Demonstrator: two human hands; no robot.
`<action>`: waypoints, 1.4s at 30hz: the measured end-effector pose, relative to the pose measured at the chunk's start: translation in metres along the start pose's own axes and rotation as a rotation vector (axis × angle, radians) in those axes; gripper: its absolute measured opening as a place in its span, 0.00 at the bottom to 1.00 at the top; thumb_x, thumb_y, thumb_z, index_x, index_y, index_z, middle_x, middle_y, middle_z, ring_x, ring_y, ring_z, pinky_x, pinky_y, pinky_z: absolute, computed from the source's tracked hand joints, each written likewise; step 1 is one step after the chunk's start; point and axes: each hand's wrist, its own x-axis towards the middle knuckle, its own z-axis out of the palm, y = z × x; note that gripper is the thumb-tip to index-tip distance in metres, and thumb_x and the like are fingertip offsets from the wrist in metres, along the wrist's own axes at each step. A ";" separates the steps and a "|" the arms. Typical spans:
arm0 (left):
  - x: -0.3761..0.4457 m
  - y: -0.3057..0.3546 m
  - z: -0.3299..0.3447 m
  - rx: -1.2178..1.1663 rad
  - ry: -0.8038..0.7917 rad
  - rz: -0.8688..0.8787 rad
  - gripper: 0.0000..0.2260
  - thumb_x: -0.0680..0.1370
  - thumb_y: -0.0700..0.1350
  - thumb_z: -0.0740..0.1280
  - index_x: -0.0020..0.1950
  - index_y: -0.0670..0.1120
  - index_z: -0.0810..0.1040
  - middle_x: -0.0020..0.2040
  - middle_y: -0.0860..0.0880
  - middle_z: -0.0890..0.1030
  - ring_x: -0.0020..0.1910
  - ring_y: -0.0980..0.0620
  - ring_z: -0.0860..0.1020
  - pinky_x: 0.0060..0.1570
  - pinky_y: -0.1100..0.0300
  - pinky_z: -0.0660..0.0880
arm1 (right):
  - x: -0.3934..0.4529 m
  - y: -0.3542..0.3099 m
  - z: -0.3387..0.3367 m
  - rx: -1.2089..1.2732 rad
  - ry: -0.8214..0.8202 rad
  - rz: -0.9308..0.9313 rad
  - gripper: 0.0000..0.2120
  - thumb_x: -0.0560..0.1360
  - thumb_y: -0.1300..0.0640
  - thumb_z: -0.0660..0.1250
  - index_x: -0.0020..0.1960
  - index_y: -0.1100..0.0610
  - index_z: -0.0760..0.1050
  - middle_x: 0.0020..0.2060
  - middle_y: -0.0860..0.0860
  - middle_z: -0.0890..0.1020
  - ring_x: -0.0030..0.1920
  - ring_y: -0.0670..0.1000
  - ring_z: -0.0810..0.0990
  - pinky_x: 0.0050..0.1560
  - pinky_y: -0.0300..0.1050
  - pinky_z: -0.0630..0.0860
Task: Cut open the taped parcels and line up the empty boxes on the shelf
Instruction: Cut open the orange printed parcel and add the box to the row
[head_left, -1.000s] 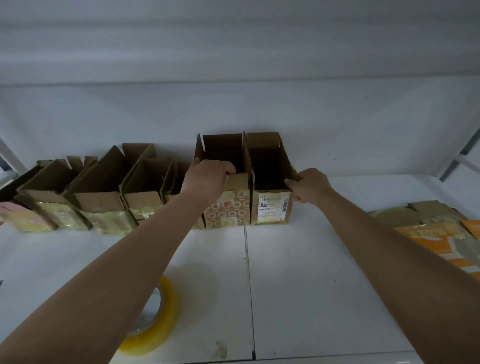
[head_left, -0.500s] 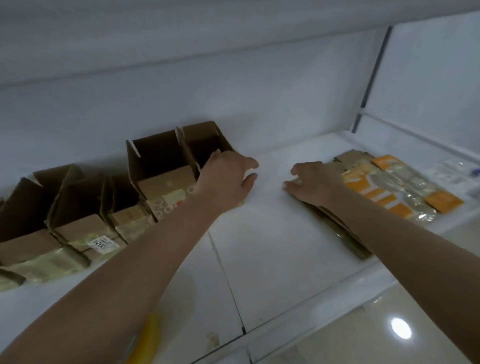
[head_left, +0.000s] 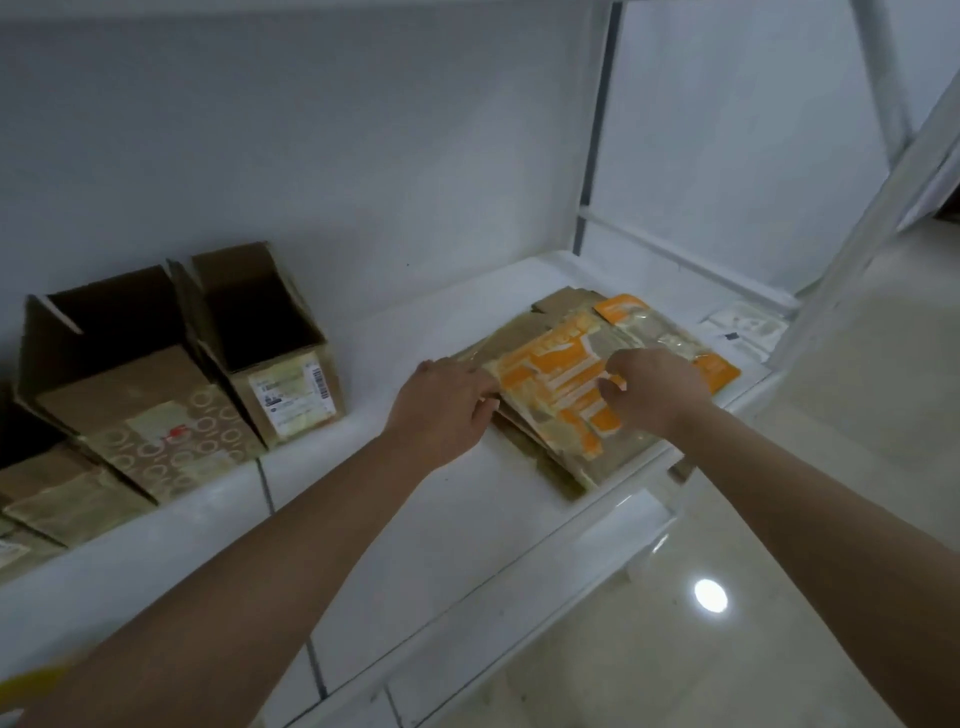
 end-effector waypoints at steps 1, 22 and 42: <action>0.007 0.009 0.008 -0.020 -0.007 -0.026 0.12 0.81 0.49 0.61 0.59 0.51 0.80 0.54 0.50 0.82 0.52 0.48 0.79 0.59 0.52 0.70 | 0.004 0.012 0.002 0.007 0.002 -0.002 0.18 0.81 0.46 0.58 0.65 0.54 0.74 0.56 0.53 0.81 0.57 0.57 0.79 0.46 0.47 0.77; 0.034 0.108 0.116 -0.152 -0.081 -0.784 0.40 0.76 0.67 0.59 0.77 0.43 0.52 0.77 0.39 0.58 0.76 0.40 0.57 0.71 0.44 0.62 | 0.098 0.154 0.074 0.209 -0.136 0.072 0.47 0.72 0.31 0.64 0.79 0.56 0.49 0.76 0.59 0.59 0.76 0.61 0.56 0.73 0.58 0.55; 0.060 0.092 0.019 -0.689 0.358 -0.937 0.25 0.77 0.58 0.68 0.64 0.40 0.73 0.59 0.42 0.79 0.57 0.41 0.78 0.54 0.51 0.75 | 0.108 0.138 0.000 0.655 0.126 0.203 0.37 0.74 0.32 0.63 0.70 0.58 0.68 0.66 0.58 0.66 0.61 0.61 0.74 0.60 0.53 0.71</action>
